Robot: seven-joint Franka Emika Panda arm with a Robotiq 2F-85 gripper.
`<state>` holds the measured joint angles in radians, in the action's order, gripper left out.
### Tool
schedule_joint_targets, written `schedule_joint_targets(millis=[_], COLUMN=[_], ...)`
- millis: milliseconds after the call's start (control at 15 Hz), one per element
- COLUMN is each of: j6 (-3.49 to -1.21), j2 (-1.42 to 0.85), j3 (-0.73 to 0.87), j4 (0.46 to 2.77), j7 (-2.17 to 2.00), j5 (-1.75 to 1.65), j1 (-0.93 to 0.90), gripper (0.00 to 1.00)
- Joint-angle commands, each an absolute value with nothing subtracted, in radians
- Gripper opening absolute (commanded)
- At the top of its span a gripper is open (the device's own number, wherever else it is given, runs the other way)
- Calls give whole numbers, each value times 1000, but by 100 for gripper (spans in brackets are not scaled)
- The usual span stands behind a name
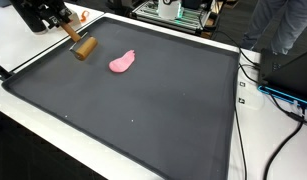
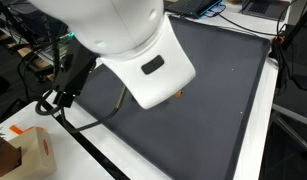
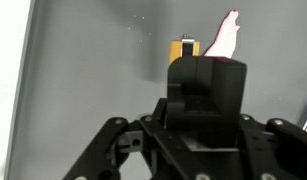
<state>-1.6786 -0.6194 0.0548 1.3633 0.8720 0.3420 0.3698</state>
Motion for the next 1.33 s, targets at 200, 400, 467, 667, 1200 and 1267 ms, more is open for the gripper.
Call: schedule_joint_targets(millis=[200,400,467,667,1200,1267], j6=[-1707,-1697,-1697,-1687,-1671,-1676], j2=[-573,-555,-548,-515,-393,-369], j3=[45,44,44,45,50,47], j4=[1413,1418,1419,1428,1489,1513], j7=[874,864,861,849,769,760], j5=[320,315,313,298,172,155], j1=[358,347,343,325,241,227], gripper=[24,24,24,24,24,24])
